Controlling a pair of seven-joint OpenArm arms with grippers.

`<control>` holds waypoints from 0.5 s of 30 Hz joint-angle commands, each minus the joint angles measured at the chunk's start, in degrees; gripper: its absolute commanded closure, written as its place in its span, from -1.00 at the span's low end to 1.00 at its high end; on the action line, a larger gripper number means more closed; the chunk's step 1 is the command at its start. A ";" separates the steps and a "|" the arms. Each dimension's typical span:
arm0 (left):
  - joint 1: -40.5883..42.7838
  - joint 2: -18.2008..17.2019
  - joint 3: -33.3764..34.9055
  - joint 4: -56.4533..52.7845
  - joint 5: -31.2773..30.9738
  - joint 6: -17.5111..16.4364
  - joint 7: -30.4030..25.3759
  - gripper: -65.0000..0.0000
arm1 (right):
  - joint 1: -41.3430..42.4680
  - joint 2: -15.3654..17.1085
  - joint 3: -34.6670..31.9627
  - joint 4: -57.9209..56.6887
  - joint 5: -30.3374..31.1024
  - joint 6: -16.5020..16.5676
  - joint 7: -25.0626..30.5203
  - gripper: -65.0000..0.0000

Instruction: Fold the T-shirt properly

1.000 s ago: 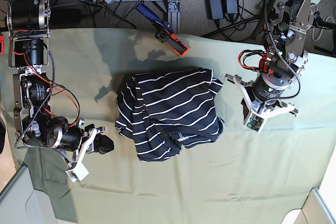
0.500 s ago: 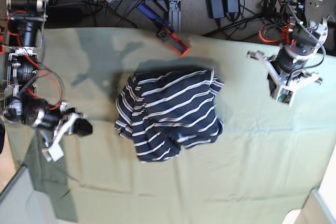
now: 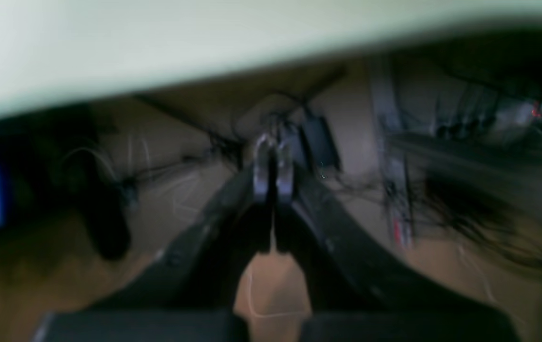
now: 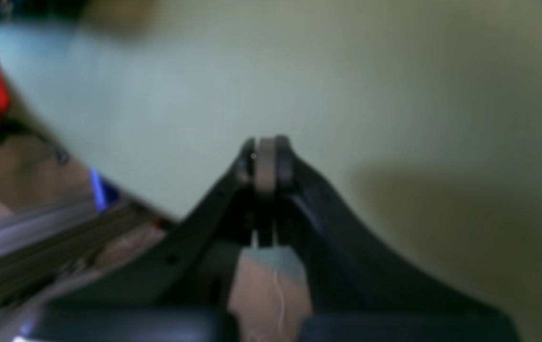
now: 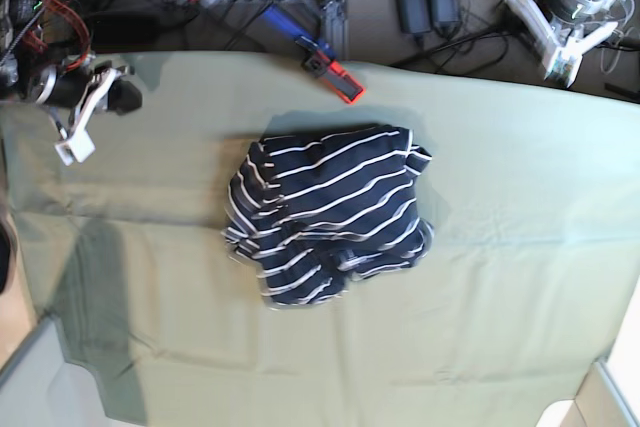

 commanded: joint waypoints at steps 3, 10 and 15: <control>5.95 -0.48 -0.44 1.03 -0.15 -0.52 -0.44 1.00 | -6.95 1.25 1.86 2.67 1.64 5.14 0.50 1.00; 10.25 -0.50 -0.44 -6.49 0.94 -0.72 -1.20 1.00 | -20.72 0.76 2.08 1.88 1.53 5.14 0.57 1.00; 2.05 -0.50 0.39 -24.22 1.27 -0.74 -1.20 1.00 | -24.39 -0.87 2.03 -6.32 -3.21 4.44 0.57 1.00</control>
